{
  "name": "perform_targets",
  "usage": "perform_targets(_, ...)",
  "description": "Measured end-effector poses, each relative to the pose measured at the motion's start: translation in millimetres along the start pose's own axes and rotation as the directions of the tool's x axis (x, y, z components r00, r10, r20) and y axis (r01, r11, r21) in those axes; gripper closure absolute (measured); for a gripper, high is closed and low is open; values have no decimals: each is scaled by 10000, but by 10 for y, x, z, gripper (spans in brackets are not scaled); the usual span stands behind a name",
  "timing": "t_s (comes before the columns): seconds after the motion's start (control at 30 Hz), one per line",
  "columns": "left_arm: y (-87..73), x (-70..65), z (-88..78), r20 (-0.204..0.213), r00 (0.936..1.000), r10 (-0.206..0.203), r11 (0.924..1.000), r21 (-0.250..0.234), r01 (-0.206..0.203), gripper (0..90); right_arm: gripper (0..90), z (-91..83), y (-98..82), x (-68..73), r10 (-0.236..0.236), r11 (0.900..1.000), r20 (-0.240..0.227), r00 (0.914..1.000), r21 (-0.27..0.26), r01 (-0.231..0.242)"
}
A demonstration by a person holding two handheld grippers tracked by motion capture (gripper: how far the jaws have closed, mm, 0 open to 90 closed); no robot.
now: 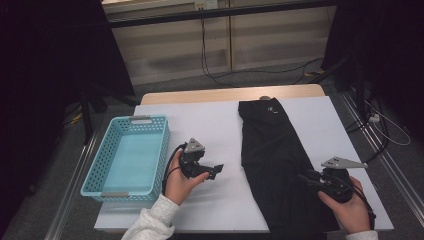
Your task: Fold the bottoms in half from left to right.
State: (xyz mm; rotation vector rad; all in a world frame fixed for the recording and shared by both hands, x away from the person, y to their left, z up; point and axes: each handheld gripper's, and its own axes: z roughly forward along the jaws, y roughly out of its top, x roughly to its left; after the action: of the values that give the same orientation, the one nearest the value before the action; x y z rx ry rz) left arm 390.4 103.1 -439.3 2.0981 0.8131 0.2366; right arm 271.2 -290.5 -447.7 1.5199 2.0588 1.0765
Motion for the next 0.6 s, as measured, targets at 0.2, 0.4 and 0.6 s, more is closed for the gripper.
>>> perform_targets(0.2,0,14,-3,-16,10000,-32,10000,24,32,116,660,6,-63,51,-292,9988,205,9994,412,283)
perform_targets(0.4,-1,9,12,20,10000,33,9999,110,-34,117,737,64,-92,80,-468,9957,94,9989,802,459)
perform_targets(0.6,1,2,12,28,10000,20,9999,107,-20,118,834,74,-87,81,-597,9953,100,9982,776,588)
